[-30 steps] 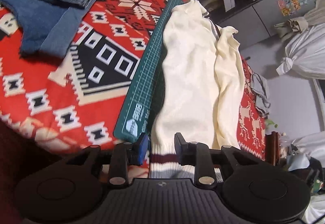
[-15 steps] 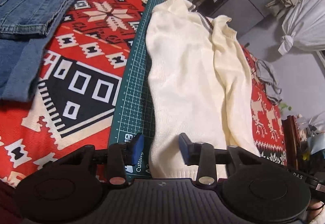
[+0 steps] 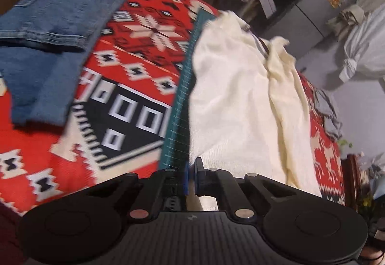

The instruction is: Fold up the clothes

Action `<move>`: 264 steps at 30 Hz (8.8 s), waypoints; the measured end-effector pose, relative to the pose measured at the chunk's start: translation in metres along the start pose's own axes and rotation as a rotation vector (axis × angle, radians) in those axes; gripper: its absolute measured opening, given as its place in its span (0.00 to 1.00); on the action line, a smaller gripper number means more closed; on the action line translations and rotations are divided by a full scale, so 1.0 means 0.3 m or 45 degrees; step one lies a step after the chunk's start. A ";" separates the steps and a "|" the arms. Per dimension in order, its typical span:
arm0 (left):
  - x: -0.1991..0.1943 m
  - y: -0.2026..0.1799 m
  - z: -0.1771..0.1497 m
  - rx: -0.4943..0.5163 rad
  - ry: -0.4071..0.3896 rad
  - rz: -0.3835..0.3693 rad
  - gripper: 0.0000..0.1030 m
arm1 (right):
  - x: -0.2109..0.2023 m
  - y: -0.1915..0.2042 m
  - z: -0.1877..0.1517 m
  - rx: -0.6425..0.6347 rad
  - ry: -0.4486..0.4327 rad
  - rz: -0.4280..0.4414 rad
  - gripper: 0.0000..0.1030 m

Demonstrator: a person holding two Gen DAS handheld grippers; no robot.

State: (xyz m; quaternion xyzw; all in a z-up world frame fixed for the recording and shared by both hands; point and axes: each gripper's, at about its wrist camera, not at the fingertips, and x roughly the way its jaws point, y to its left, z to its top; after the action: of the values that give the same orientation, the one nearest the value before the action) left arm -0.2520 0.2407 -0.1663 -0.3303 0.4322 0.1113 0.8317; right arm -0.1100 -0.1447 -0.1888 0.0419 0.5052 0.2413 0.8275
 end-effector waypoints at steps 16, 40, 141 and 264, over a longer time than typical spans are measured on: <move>-0.020 0.057 0.009 -0.101 0.004 0.008 0.10 | -0.053 -0.028 0.020 -0.183 -0.109 0.005 0.21; 0.127 0.004 0.120 0.042 0.013 0.002 0.31 | 0.143 0.053 0.181 -0.234 -0.114 0.017 0.31; -0.062 0.104 0.057 0.086 -0.078 0.081 0.03 | -0.059 -0.039 -0.028 -0.124 0.021 -0.129 0.03; 0.479 -0.409 0.376 0.831 0.041 -0.061 0.78 | 0.478 0.224 0.489 -0.502 0.024 -0.057 1.00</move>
State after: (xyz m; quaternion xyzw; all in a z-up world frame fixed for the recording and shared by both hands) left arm -0.0351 0.2062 -0.1787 -0.0583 0.4503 -0.0579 0.8891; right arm 0.0452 0.0033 -0.2135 -0.1345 0.4568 0.3175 0.8201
